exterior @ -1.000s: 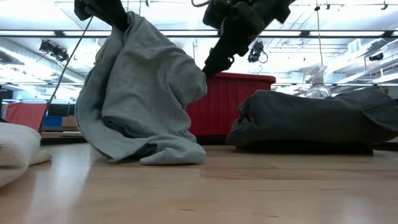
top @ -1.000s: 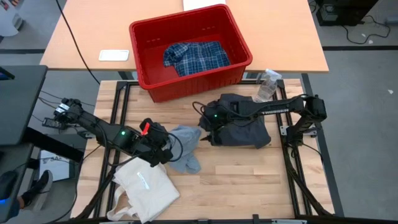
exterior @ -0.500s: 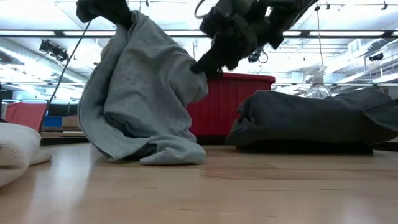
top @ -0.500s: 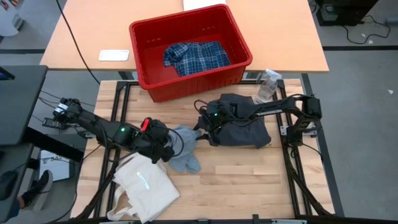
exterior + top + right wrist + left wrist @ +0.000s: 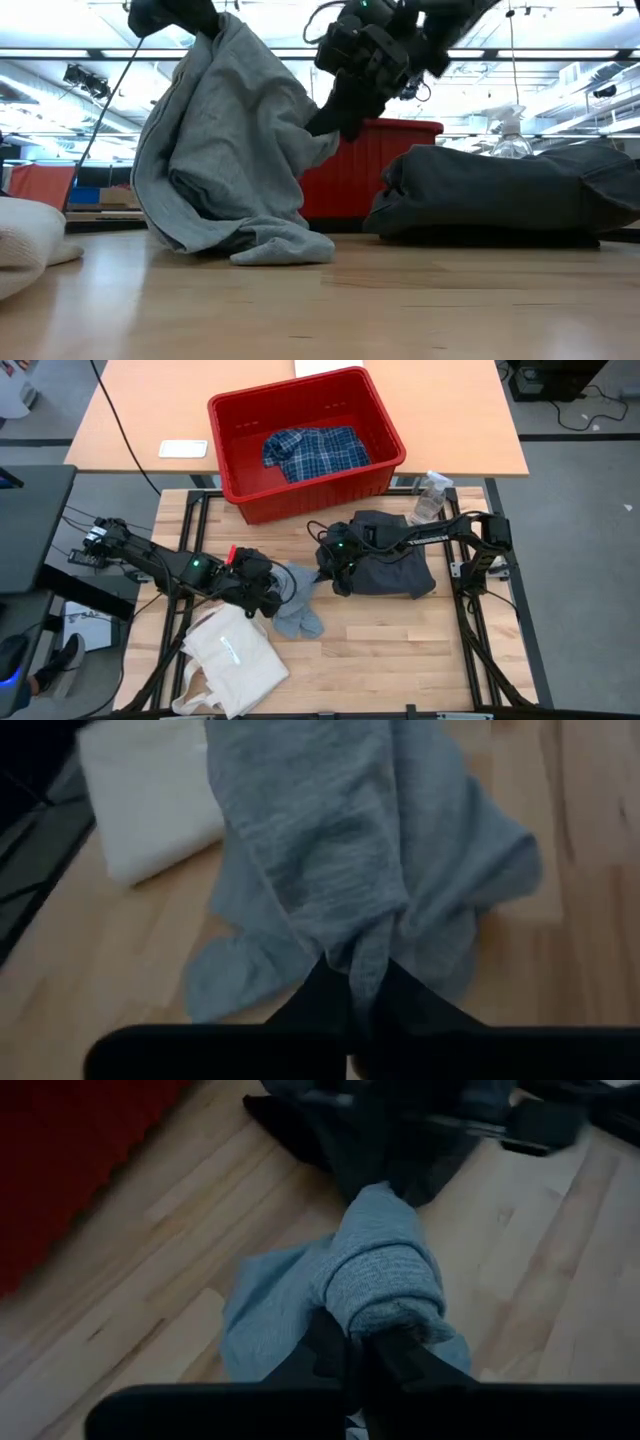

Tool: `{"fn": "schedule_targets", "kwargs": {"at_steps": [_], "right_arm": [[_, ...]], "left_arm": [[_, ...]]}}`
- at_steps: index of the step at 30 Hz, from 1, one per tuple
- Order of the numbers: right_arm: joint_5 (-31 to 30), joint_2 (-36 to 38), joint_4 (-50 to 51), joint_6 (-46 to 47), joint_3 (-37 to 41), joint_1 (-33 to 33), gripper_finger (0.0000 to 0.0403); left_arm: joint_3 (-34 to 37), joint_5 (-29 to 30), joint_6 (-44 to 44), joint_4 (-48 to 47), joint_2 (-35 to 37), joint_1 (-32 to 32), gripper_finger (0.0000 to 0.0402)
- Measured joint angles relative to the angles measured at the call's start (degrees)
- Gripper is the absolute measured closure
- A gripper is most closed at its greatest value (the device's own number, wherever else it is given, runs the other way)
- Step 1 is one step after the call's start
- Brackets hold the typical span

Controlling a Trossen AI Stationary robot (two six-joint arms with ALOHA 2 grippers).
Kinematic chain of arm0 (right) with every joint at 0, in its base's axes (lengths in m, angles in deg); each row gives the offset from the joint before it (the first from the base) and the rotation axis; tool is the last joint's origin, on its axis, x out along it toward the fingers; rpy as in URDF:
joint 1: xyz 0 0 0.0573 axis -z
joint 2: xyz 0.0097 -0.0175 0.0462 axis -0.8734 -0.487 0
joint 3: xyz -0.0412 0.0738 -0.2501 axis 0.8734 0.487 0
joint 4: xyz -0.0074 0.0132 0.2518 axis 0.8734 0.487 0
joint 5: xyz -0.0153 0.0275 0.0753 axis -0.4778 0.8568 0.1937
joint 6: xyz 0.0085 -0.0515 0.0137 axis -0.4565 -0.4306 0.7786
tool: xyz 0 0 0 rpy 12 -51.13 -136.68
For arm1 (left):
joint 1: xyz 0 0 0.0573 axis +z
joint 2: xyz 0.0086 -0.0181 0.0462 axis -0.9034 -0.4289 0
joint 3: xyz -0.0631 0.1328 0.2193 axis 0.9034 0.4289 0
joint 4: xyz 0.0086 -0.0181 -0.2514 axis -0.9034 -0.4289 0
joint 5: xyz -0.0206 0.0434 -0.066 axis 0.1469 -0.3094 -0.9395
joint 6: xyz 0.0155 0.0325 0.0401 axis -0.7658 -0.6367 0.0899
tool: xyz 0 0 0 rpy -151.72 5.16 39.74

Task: Fold Laundry from Bin
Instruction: Fold the gray shirt

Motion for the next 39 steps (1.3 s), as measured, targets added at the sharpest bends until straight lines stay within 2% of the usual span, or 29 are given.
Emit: {"fn": "schedule_targets", "kwargs": {"at_steps": [2, 5, 10, 18, 25, 31, 35, 39], "right_arm": [[-3.8, 0.6, 7.1, -1.1, -3.0, -1.2, 0.0389], [-10.3, 1.5, 18.9, -4.0, -8.3, -3.8, 0.0390], [-15.4, 2.4, 36.8, -3.8, -19.4, -7.0, 0.0390], [-17.2, 2.6, 53.9, 7.7, -35.1, -12.5, 0.0390], [-18.0, 2.7, 66.3, 19.2, -46.0, -19.8, 0.0390], [-16.6, 2.7, 70.4, 27.9, -52.3, -26.0, 0.0390], [-15.2, 2.7, 70.7, 33.4, -54.0, -30.0, 0.0390], [-14.6, 2.6, 71.0, 37.6, -54.2, -33.5, 0.0390]], "left_arm": [[0.0, -1.9, 0.1, 0.5, -0.1, 1.3, 0.0380], [0.0, -6.1, -4.3, 3.0, -0.2, 2.9, 0.0370], [0.0, -9.4, -12.7, 9.5, -0.2, 2.9, 0.0394], [0.0, -17.2, -21.7, 18.2, -0.2, 2.7, 0.0394], [0.0, -24.3, -26.0, 26.1, 0.3, -1.7, 0.0394], [0.0, -24.6, -25.9, 34.3, 0.3, -7.1, 0.0394], [0.0, -21.7, -25.8, 40.2, 0.3, -10.0, 0.0394], [0.0, -18.2, -25.7, 40.2, -0.7, -12.0, 0.0394]]}}
